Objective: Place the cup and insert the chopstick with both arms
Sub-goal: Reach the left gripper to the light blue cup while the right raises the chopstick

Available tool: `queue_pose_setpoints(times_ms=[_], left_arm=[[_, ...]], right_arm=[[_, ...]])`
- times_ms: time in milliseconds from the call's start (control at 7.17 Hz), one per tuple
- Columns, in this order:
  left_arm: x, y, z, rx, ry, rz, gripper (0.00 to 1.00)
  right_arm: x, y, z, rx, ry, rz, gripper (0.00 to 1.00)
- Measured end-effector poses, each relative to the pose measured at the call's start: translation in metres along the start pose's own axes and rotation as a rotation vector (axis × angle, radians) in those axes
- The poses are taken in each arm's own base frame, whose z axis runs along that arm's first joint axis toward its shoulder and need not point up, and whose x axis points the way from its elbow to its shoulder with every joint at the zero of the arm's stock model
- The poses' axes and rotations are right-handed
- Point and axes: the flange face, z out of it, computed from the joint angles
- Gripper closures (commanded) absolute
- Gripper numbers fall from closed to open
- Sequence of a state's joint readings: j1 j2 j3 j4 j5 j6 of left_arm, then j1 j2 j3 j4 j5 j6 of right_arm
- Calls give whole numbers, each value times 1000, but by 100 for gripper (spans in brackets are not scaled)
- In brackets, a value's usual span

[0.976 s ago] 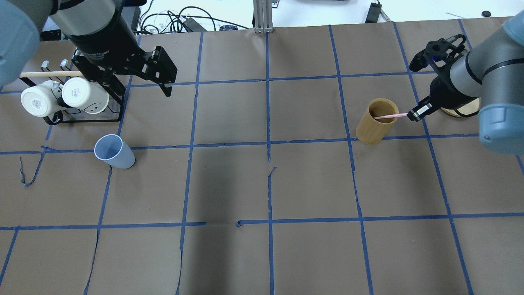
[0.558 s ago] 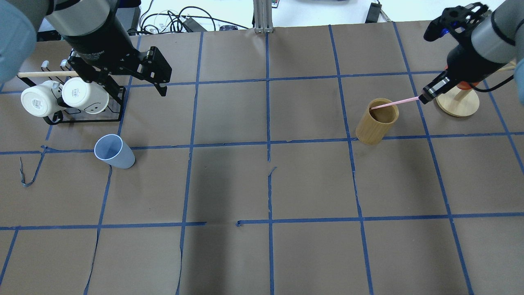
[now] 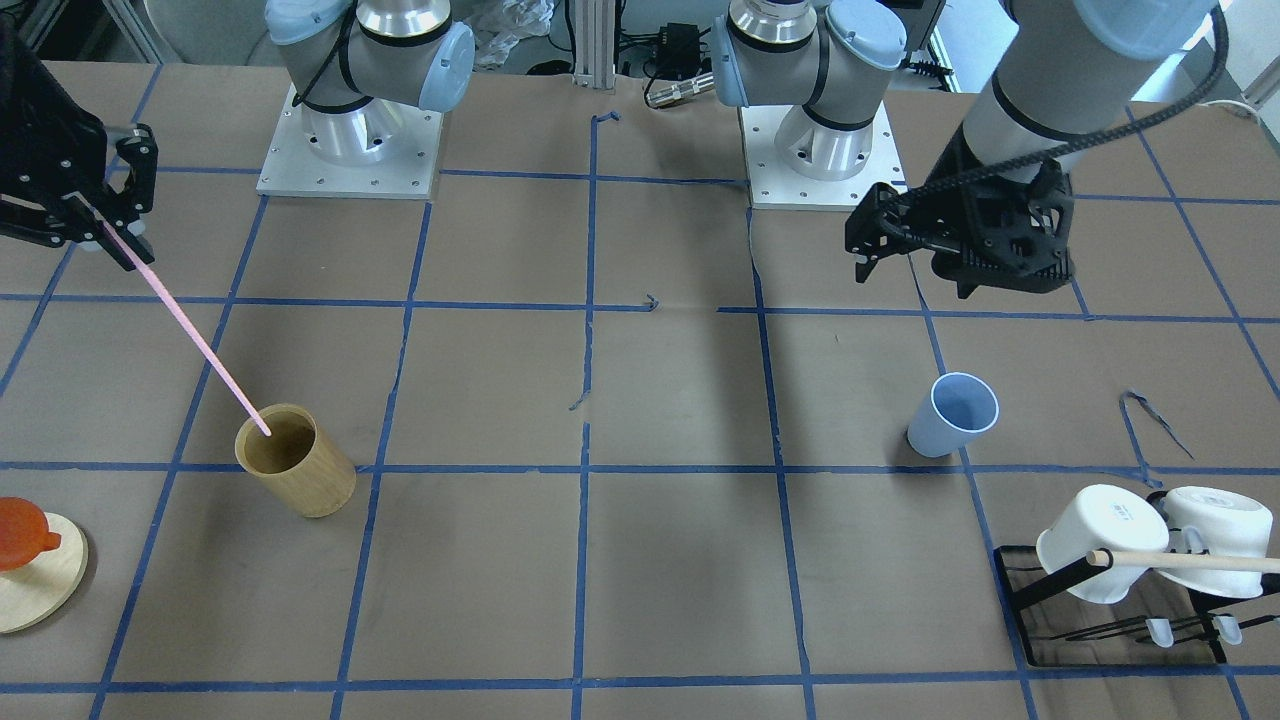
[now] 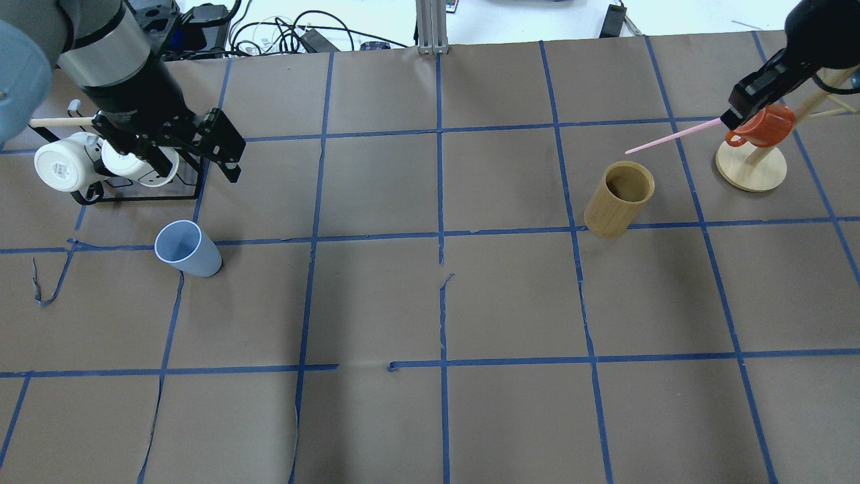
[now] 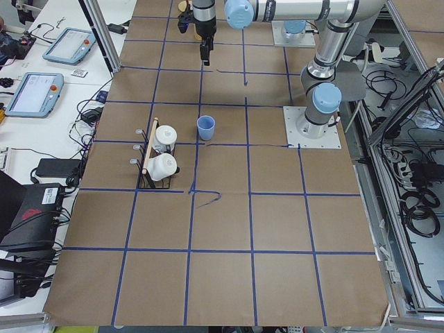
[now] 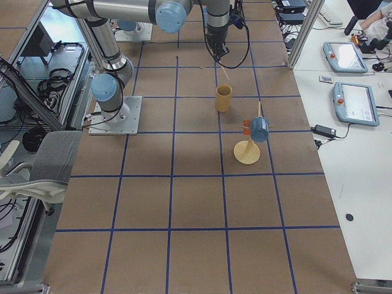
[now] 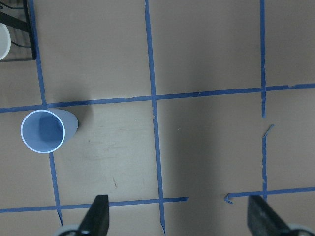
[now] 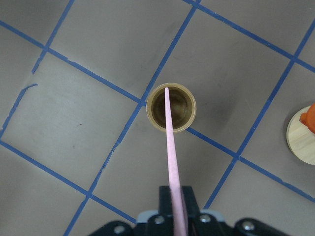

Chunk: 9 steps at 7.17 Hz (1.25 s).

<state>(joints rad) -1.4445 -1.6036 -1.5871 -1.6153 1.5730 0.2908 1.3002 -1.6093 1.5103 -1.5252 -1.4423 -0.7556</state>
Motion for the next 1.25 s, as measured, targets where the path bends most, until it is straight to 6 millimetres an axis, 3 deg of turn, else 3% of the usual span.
queue_pose_setpoints(times_ms=[279, 558, 836, 976, 1115, 1255], left_arm=[[-36, 6, 60, -18, 12, 42, 2], [-51, 14, 137, 13, -4, 65, 3], [-69, 14, 182, 51, -21, 66, 8], [-74, 9, 191, 70, -31, 76, 19], [-78, 4, 197, 83, -39, 90, 48], [-81, 1, 203, 85, -41, 97, 86]], right_arm=[[-35, -16, -11, -28, 21, 75, 100], [-78, -43, -12, -38, 47, 137, 100], [-109, -70, -10, -44, 62, 162, 100], [-120, -77, -7, -48, 62, 178, 100], [-130, -81, -5, -52, 61, 193, 100], [-138, -82, -3, -55, 60, 202, 100]])
